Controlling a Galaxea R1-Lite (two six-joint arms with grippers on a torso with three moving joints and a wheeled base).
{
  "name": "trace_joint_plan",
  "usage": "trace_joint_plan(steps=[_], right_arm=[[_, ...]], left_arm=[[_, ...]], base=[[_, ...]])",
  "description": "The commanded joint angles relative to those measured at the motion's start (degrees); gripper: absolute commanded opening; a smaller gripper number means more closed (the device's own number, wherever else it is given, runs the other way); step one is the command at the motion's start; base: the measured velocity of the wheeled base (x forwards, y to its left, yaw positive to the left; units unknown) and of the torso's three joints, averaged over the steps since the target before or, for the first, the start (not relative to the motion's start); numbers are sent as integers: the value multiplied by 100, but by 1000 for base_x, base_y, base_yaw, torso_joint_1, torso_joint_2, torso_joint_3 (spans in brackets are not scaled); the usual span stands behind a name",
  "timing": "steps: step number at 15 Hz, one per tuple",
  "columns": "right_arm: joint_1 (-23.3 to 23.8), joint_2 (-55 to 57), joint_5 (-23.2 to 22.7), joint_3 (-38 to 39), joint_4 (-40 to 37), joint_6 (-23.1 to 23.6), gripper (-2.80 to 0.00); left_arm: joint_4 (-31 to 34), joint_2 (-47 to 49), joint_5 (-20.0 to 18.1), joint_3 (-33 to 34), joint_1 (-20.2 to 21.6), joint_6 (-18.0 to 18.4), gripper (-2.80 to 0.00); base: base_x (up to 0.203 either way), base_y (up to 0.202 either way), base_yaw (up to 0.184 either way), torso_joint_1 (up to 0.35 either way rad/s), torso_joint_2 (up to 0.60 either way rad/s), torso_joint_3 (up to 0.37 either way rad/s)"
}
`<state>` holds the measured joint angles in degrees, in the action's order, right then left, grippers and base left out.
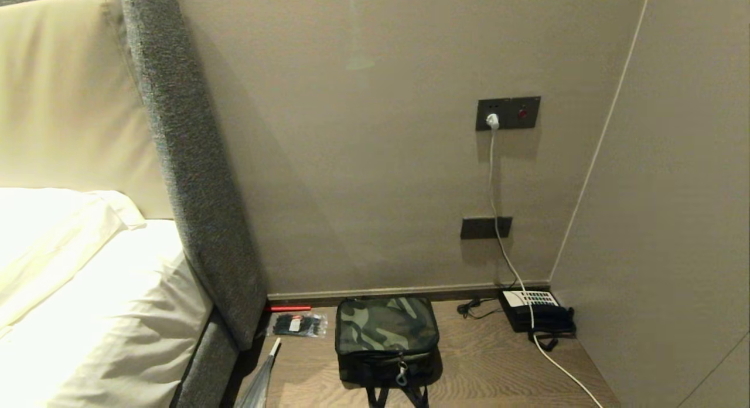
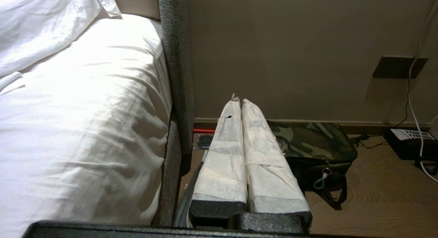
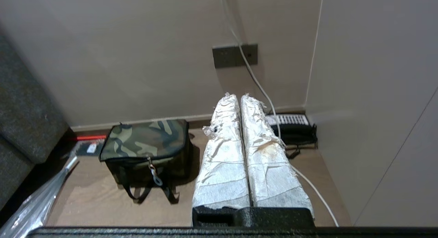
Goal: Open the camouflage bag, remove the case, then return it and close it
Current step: Open the top of the storage box
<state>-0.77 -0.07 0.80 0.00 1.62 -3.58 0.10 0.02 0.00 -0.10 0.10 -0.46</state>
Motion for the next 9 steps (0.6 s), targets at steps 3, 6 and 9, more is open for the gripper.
trace_joint_plan(steps=[3, 6, 9], right_arm=[[-2, 7, -1, 79, 5, -3, -280], [-2, 7, -1, 72, 5, -3, -280], [-2, 7, -1, 70, 5, -3, -280]], left_arm=[[-1, -11, 9, 1, -1, -6, -280], [-1, -11, 9, 10, 7, -6, -280], [-1, -11, 9, 1, -1, -6, -280]], base=[[0, 0, 0, 2, 2, -188], [0, 0, 0, 4, 6, -197], [0, 0, 0, 1, 2, -198]])
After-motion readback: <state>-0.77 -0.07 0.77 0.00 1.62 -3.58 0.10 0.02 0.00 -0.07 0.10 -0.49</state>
